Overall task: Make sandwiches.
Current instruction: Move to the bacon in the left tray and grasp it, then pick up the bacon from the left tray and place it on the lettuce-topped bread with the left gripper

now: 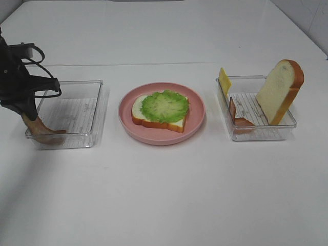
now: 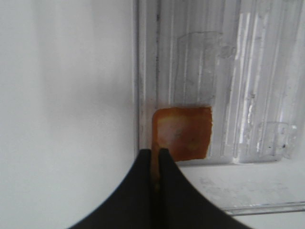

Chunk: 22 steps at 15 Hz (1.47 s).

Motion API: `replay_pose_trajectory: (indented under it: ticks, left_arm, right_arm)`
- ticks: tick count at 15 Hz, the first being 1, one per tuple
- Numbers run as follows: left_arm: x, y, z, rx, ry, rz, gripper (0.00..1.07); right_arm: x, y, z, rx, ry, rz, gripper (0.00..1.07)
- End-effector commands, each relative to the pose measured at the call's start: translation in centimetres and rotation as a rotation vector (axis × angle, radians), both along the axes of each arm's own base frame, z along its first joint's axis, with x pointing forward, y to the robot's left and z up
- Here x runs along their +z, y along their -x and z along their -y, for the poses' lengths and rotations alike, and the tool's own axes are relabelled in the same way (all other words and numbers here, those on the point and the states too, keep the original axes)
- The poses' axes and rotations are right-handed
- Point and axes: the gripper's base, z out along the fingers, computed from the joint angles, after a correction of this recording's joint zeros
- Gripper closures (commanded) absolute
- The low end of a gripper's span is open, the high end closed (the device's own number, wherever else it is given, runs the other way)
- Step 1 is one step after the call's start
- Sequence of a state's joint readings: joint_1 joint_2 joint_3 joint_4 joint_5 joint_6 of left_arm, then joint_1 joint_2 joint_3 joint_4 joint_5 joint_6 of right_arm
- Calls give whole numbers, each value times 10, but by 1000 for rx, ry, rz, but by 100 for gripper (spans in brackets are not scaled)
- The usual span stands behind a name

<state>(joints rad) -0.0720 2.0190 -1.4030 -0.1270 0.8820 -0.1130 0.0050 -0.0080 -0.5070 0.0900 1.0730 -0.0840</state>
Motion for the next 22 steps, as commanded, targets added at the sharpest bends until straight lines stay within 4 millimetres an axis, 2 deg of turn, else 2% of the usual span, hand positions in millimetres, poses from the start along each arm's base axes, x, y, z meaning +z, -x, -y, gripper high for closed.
replay_pose_trajectory:
  ticks: [1,5,10,11,12,13,14,18,20,22]
  left_arm:
    - [17,-1,6,-2,82,63,107]
    - [29,-5,23,-19,273,124,107]
    - [46,-11,55,-71,573,245,107]
    - [54,-11,80,-97,676,292,107]
    - [54,-11,80,-97,676,292,107]
    - [56,-10,96,-109,720,310,107]
    - [54,-6,125,-131,762,335,107]
    - [40,-10,182,-185,827,327,107]
    - [31,-18,204,-215,847,316,107]
    - [19,-30,211,-217,850,315,107]
  right_arm:
    - [0,1,0,-4,10,24,31]
    - [0,1,0,-4,10,24,31]
    - [0,1,0,-3,9,24,31]
    - [0,1,0,-4,10,24,31]
    - [0,1,0,-4,10,24,31]
    - [0,1,0,-4,9,24,31]
    - [0,1,0,-4,9,24,31]
    - [0,1,0,-4,10,24,31]
    - [0,1,0,-4,10,24,31]
    - [0,1,0,-4,10,24,31]
